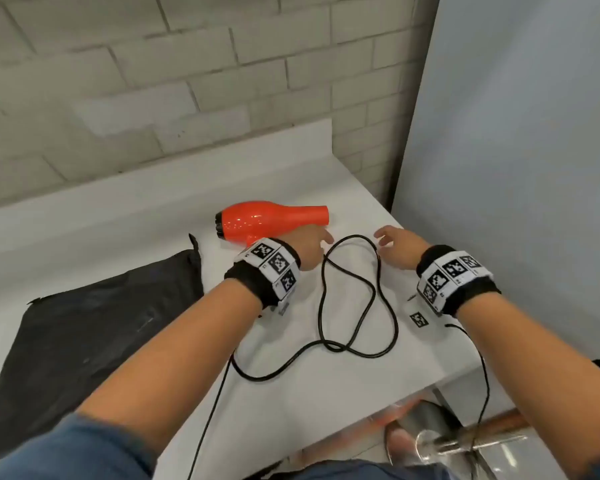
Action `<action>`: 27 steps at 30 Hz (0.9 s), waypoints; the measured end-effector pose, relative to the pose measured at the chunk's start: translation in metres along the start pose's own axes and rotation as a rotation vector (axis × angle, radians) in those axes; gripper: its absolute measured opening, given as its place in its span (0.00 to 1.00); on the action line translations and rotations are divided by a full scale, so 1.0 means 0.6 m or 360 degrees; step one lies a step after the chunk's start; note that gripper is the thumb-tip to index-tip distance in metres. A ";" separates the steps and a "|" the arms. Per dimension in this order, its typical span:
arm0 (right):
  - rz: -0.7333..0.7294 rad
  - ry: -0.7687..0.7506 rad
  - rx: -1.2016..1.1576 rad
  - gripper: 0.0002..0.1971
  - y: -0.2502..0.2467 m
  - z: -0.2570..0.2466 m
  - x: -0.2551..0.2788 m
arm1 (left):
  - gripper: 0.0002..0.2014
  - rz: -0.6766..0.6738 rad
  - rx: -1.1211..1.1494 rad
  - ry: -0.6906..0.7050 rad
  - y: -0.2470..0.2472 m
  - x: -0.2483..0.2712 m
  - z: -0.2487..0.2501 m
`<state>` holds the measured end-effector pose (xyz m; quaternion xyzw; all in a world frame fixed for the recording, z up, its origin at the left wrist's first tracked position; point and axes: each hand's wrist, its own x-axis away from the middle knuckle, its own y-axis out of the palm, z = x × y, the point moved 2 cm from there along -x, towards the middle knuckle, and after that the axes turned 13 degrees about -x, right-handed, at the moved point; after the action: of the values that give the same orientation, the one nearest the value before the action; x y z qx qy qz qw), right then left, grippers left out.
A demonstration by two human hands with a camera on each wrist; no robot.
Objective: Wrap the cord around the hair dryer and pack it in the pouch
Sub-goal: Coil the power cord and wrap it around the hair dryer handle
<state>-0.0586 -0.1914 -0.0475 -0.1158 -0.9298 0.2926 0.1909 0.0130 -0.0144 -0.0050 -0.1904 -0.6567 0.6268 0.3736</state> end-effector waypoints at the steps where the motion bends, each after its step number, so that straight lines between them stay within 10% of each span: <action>1: -0.0039 0.0059 -0.0010 0.22 0.005 0.000 -0.003 | 0.21 -0.0065 -0.0094 -0.0013 0.005 -0.008 0.000; 18: -0.0025 0.0142 0.0098 0.06 -0.012 -0.024 -0.016 | 0.16 -0.0501 -0.0487 -0.0246 0.020 -0.025 -0.049; 23: 0.0103 -0.0217 -0.0387 0.02 -0.022 -0.059 0.007 | 0.13 0.0080 0.0145 -0.0133 -0.017 0.003 -0.049; 27: -0.0092 -0.0470 -0.0530 0.02 -0.005 -0.105 0.038 | 0.30 0.0339 0.0371 0.0053 -0.032 0.010 -0.014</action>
<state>-0.0525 -0.1549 0.0086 -0.0749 -0.9861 0.1433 0.0393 0.0194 -0.0068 0.0143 -0.2247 -0.5493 0.7316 0.3355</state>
